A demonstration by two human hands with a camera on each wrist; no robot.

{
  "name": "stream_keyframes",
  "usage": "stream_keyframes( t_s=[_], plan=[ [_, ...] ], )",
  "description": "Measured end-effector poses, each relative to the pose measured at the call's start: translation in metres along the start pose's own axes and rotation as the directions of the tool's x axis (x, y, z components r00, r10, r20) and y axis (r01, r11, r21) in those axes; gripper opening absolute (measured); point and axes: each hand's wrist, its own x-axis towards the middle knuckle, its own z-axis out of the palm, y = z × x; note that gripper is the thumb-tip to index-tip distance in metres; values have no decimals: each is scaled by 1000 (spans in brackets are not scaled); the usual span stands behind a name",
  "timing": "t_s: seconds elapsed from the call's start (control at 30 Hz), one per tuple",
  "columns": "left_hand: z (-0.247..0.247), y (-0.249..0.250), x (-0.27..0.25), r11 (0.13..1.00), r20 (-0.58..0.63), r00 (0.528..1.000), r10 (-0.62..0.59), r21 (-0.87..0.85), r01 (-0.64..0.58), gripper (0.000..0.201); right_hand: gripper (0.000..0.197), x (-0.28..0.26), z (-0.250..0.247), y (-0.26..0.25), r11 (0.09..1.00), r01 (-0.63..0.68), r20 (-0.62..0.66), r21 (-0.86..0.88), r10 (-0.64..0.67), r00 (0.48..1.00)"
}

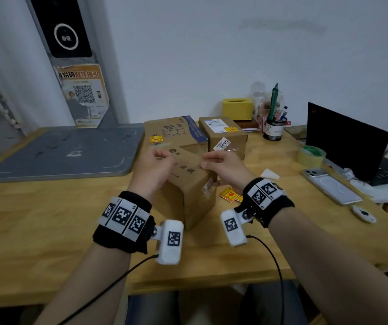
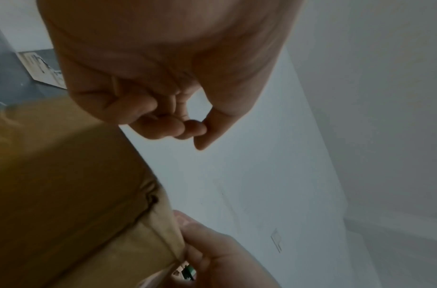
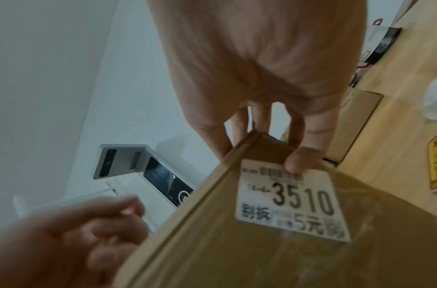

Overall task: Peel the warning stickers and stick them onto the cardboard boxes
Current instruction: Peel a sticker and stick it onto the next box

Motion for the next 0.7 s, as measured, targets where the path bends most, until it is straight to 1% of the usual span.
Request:
stream_keyframes(
  t_s=[0.07,0.13,0.23,0.33,0.37,0.4,0.43,0.47,0.5,0.53,0.57,0.6,0.63,0.67,0.7],
  plan=[
    [4,4,5,998,-27,998,58,-15,-58,6,23,4,-3,2,999,34,13,29,-35,999],
    [9,6,9,997,-24,998,65,-47,-66,7,27,11,-6,4,996,74,19,42,-74,997],
    [20,8,13,975,61,998,-19,-222,32,14,32,21,-11,7,990,128,0,62,-128,992],
    [29,5,19,929,69,997,-44,-364,66,8,31,27,-23,8,990,101,-86,96,-93,992],
    [32,4,20,915,66,997,-49,-397,71,8,27,29,-28,9,995,86,-128,45,-80,989],
    [35,4,23,900,65,996,-54,-428,77,9,22,31,-34,11,995,65,-161,-70,-75,984],
    [39,4,25,884,72,996,-56,-461,83,10,18,33,-40,14,973,38,-163,-228,-77,984],
    [43,4,26,868,85,995,-57,-488,92,11,14,35,-45,19,917,-14,-136,-398,-44,990],
    [47,4,28,855,96,994,-59,-509,99,11,10,36,-48,24,835,-73,-102,-546,20,995],
    [51,4,29,847,102,993,-58,-522,103,12,16,37,-50,31,734,-121,-78,-668,93,993],
    [55,5,30,841,105,993,-57,-531,104,13,31,38,-51,38,636,-152,-70,-757,152,986],
    [59,6,31,836,109,992,-57,-539,107,13,45,39,-51,45,559,-183,-79,-809,204,976],
    [63,7,32,829,116,992,-58,-548,113,12,54,40,-51,50,504,-196,-90,-841,227,970],
    [66,8,33,819,124,990,-63,-560,122,12,55,41,-50,55,462,-202,-98,-863,240,966],
    [68,9,34,812,134,989,-67,-569,133,12,52,43,-49,59,430,-196,-98,-881,239,966]
  ],
)
